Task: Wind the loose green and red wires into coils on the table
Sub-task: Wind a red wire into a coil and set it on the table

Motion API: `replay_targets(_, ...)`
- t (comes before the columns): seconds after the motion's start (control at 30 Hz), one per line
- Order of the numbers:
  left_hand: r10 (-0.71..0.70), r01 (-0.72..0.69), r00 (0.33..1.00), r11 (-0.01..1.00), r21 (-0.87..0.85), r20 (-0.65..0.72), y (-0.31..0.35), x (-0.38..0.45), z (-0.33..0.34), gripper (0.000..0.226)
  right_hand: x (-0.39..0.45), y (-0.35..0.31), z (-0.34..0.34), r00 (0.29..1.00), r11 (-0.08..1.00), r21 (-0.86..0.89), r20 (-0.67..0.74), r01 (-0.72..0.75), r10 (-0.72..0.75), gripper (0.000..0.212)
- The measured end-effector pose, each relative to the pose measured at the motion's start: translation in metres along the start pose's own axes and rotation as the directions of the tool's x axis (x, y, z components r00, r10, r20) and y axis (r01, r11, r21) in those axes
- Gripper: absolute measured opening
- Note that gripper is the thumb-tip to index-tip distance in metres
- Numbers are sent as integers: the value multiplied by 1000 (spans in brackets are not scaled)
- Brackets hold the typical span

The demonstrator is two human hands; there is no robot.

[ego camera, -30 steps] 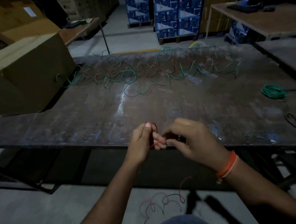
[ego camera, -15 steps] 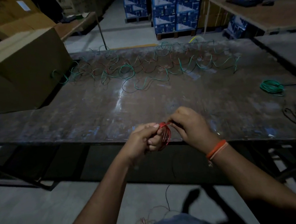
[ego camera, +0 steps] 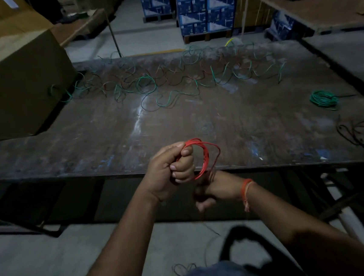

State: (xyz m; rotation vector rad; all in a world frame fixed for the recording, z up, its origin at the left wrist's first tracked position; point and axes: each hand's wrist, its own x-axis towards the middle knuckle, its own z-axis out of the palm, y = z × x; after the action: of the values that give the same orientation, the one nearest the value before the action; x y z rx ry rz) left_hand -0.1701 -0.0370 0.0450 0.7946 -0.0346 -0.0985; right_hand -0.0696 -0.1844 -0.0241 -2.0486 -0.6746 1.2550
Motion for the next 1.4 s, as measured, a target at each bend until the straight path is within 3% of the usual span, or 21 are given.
replay_targets(0.03, -4, 4, 1000, 1000, 14, 1, 2, -1, 1, 21, -7, -1, -2, 984, 992, -96, 151, -86, 99, 16)
replay_targets(0.07, -9, 9, 1000, 999, 38, -1, 3, -2, 1, 22, -10, 0, -8, 968, 946, -301, 178, -120, 180, 15)
replay_targets(0.1, -14, 14, 1000, 998, 67, -2, 3, -3, 1, 23, -7, 5, -17, 977, 869, -464, 31, -171, 209, 18)
replay_targets(0.13, -17, 17, 1000, 996, 89, -1, 2, -4, 1, 24, -3, 9, -24, 964, 781, -578, -237, -237, 117, 19)
replay_targets(0.17, -15, 15, 1000, 996, 93, 1, 1, -3, 2, 24, -2, 6, -27, 900, 818, -530, -435, -223, -36, 16)
replay_targets(0.2, -11, 11, 1000, 997, 78, 0, 0, -2, 2, 24, -2, 2, -26, 851, 885, -456, -499, -94, -166, 11)
replay_targets(0.27, -10, 9, 1000, 999, 46, 4, -1, 1, 4, 24, -5, -8, -19, 957, 931, -361, -245, 60, -157, 14)
replay_targets(0.33, -8, 7, 1000, 999, 49, 16, 1, 3, 6, 24, -13, -10, -11, 994, 904, -428, 88, -18, 62, 17)
replay_targets(0.37, -7, 5, 1000, 998, 62, 21, 2, 3, 5, 24, -13, -9, -15, 993, 865, -498, 63, -56, 101, 19)
replay_targets(0.4, -4, 2, 1000, 997, 77, 26, 4, 3, 5, 25, -8, -4, -23, 993, 821, -560, -93, -108, 67, 21)
replay_targets(0.47, 11, -14, 1000, 997, 81, 28, 5, 3, 4, 26, -1, 3, -41, 905, 886, -446, -416, -124, -83, 18)
replay_targets(0.5, 22, -23, 999, 997, 68, 25, 6, 4, 3, 26, 0, 5, -44, 888, 926, -371, -445, -67, -114, 18)
replay_targets(0.6, 41, -41, 999, 998, 38, 7, 7, 7, 2, 24, -2, 5, -48, 954, 934, -356, -285, -16, -92, 18)
replay_targets(0.7, 50, -47, 998, 996, 73, -27, 7, 10, 3, 24, -6, 11, -52, 942, 888, -459, -307, -20, -138, 18)
replay_targets(0.83, 53, -41, 994, 992, 119, -97, 3, 15, 1, 25, -15, 6, -59, 892, 936, -144, -283, 322, -351, 6)
replay_targets(0.93, 56, -32, 987, 986, 161, -150, -3, 20, 0, 24, -24, -4, -63, 832, 854, 173, -386, 490, -399, 11)
replay_targets(1.0, 62, -20, 978, 978, 206, -200, -5, 22, 0, 23, -33, -8, -68, 786, 793, 224, -436, 567, -439, 3)
replay_targets(1.07, 65, -10, 971, 972, 233, -228, -6, 24, 0, 23, -42, -10, -70, 782, 743, 288, -395, 604, -482, 22)
replay_targets(1.13, 45, 16, 969, 969, 245, -241, -8, 25, 1, 25, -47, -13, -68, 790, 751, 263, -310, 605, -529, 35)
replay_targets(1.23, 4, 68, 969, 958, 279, -248, -14, 26, 5, 26, -40, -14, -62, 754, 781, 54, -311, 622, -579, 32)
replay_targets(1.4, -66, 81, 987, 992, 97, -146, -22, 29, 5, 21, -36, -5, -60, 769, 798, 48, -305, 601, -562, 36)
